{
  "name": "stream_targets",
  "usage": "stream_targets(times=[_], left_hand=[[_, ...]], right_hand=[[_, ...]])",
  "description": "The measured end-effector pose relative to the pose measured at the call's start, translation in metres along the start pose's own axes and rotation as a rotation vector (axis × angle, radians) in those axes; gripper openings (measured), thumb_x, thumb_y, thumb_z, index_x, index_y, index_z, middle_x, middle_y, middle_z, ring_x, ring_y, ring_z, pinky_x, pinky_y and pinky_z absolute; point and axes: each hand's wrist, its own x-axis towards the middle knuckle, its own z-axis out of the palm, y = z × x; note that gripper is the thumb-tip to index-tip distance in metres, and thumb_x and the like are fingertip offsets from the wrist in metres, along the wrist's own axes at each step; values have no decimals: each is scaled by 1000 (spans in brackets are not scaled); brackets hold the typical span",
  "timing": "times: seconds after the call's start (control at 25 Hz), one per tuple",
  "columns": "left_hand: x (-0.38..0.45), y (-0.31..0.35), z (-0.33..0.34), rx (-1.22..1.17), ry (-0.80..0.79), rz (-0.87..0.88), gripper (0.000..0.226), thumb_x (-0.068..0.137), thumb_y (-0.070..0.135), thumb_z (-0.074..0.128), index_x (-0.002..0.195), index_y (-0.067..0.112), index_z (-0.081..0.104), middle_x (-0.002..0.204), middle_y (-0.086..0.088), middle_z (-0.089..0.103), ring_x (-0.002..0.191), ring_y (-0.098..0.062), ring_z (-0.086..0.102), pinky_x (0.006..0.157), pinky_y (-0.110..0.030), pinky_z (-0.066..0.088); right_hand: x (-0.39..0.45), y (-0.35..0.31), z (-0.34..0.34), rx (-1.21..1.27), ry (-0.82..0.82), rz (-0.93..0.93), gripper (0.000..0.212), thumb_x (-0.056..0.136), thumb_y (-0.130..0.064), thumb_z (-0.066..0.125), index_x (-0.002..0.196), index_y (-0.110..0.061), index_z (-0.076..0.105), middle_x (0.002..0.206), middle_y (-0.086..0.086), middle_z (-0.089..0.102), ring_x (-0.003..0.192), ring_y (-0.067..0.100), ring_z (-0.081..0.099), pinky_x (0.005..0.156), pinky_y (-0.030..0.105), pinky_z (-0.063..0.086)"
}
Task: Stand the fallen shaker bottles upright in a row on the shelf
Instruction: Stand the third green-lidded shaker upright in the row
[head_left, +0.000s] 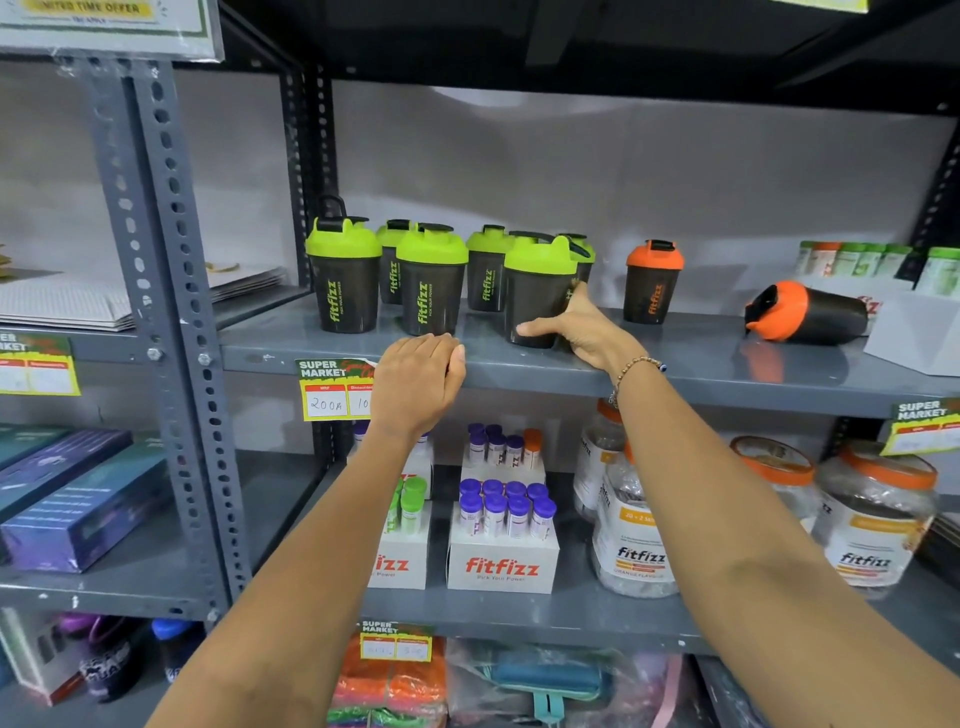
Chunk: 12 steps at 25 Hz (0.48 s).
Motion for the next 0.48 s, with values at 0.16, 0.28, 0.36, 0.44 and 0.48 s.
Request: stream_targets(times=[0.16,0.28,0.36,0.44,0.48], left_hand=[[-1,1,1,-5,15,-12,40,96,25,36,88,10,71,80,-4,73,77,-22,66,71,-36,49],[0,2,0,-13,3,-27,39,96,25,36,88,9,71,81,-5,73,78,-23,66,72,-37,50],[0,2,-1,-10,0,-27,38,96,24,37,89,9,71,81,-5,73,78,-23,66,72,-37,49],[0,3,-2,-9,0,-23,37,95,24,37,89,9,71,81,-5,73,78,-23,66,72,-37,49],[0,3,-1,-7,-2,-22,37,95,24,38,89,9,71,81,-4,73,78,-23,66,72,-37,49]], right_hand=[[2,4,-2,-51,0,32,106,60,10,80,144,-5,17,141,19,45,128,33,47,100,41,47],[-1,1,1,-94,-14,22,112,55,-2,88,141,-9,17,132,11,53,122,26,52,105,42,44],[0,2,0,-63,-28,30,113,57,4,85,143,-8,13,130,13,54,122,27,52,108,43,41],[2,2,-2,-22,-33,55,111,61,13,77,146,-5,7,131,19,52,122,33,53,108,46,41],[2,3,-2,-26,-36,58,109,63,14,76,146,-5,8,132,19,51,122,33,53,107,46,42]])
